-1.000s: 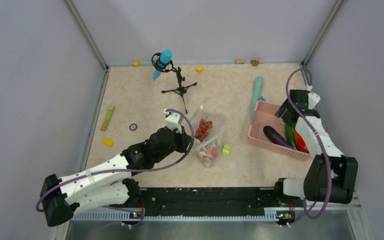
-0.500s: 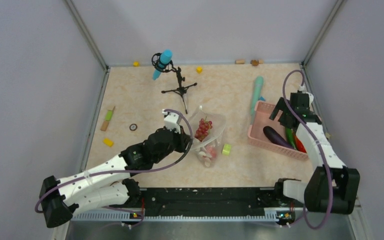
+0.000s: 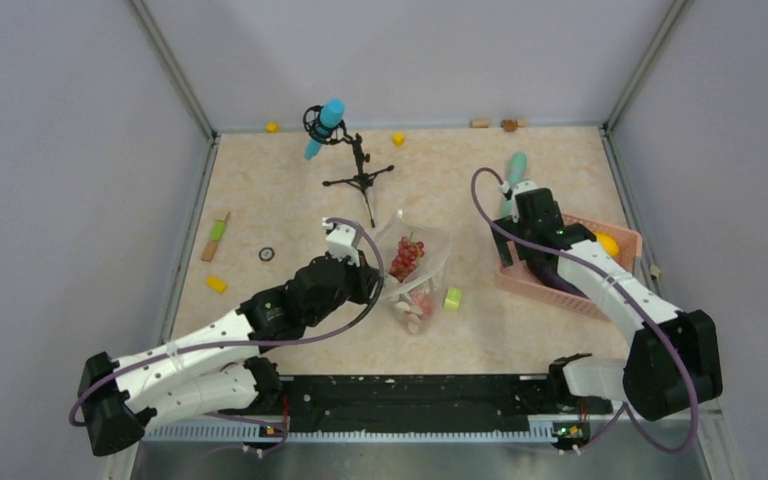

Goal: Place the food in the zip-top bag and seal the zipper
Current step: Pick up the fake vegetable from the bin.

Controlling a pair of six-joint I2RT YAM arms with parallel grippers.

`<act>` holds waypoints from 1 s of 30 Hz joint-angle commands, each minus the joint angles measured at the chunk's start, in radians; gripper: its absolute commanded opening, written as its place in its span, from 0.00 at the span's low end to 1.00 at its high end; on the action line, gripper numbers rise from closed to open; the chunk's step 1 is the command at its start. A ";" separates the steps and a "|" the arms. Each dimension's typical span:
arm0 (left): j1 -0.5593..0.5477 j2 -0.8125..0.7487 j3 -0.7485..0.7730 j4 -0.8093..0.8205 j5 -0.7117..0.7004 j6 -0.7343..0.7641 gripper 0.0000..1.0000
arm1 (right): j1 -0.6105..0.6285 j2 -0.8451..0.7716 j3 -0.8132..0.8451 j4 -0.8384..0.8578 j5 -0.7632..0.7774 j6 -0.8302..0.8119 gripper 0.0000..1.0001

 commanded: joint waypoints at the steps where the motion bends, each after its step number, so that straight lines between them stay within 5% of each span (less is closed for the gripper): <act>1: 0.003 -0.026 -0.005 0.035 -0.033 0.021 0.00 | 0.005 0.091 0.045 -0.029 0.068 -0.267 0.99; 9: 0.002 -0.017 -0.001 0.029 -0.040 0.024 0.00 | -0.068 0.125 0.008 -0.016 -0.043 -0.313 0.99; 20: 0.003 -0.037 -0.007 0.022 -0.056 0.024 0.00 | -0.138 0.238 -0.017 0.040 0.020 -0.292 0.97; 30: 0.002 -0.025 -0.009 0.028 -0.035 0.014 0.00 | -0.152 0.268 -0.070 0.150 -0.012 -0.262 0.69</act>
